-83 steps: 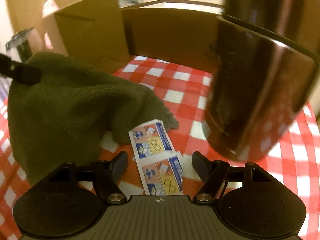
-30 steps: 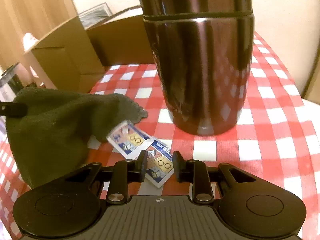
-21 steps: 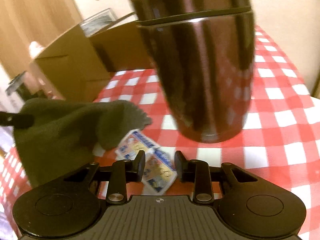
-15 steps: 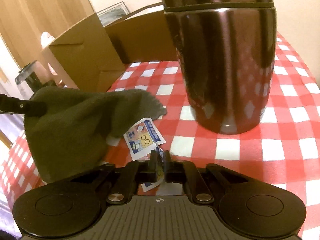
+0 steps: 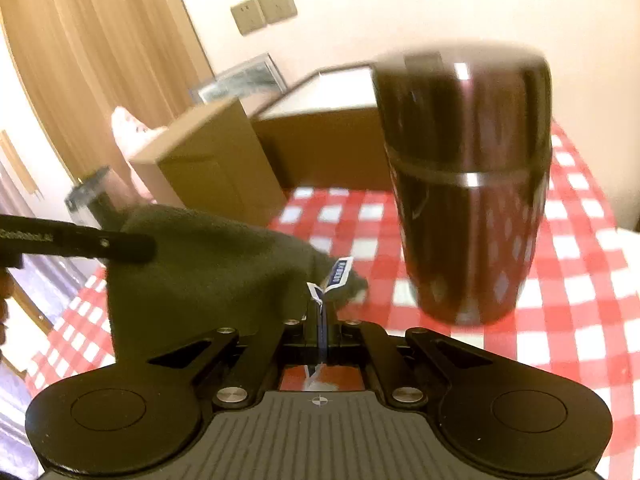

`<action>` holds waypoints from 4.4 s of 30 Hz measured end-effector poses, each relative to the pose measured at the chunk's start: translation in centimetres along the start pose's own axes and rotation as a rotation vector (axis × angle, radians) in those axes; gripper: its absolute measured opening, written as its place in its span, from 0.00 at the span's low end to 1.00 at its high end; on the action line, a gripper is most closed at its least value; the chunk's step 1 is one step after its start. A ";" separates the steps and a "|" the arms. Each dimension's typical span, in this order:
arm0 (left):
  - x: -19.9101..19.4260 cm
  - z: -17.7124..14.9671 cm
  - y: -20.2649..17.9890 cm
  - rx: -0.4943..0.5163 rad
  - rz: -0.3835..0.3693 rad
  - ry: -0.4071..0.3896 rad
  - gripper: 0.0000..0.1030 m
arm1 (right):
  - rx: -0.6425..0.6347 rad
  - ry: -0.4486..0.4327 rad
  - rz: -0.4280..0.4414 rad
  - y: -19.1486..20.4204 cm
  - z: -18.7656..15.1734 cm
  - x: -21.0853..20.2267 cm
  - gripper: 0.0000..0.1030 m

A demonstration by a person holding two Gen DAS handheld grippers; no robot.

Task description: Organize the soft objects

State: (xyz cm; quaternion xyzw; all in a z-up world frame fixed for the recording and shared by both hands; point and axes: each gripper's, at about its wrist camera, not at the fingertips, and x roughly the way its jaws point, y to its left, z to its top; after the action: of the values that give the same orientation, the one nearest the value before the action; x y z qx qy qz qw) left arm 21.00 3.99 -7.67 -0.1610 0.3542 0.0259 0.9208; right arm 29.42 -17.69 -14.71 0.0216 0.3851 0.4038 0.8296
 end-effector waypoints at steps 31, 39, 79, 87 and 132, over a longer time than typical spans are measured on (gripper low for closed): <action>0.2 18.0 -3.6 0.157 -0.063 -0.297 0.04 | -0.024 -0.245 -0.018 2.5 17.4 -1.7 0.00; 3.6 24.4 -3.1 0.176 -0.052 -0.326 0.04 | 0.012 -0.267 -0.036 0.9 22.2 1.1 0.00; 22.5 28.6 4.7 0.148 0.083 0.082 0.32 | 0.271 -0.161 -0.050 -7.1 27.8 13.7 0.00; 21.2 27.4 4.7 0.157 0.085 0.098 0.39 | 0.319 -0.161 -0.092 -7.4 28.2 15.0 0.70; -0.4 12.8 -6.4 0.179 0.203 -0.117 0.80 | -0.038 -0.144 -0.127 1.8 16.3 -5.2 0.73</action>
State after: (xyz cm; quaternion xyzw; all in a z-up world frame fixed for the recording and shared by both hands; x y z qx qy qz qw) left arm 29.98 1.96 3.34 -0.0399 0.3151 0.0966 0.9433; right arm 37.03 -15.60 0.63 0.0104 0.3173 0.3548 0.8794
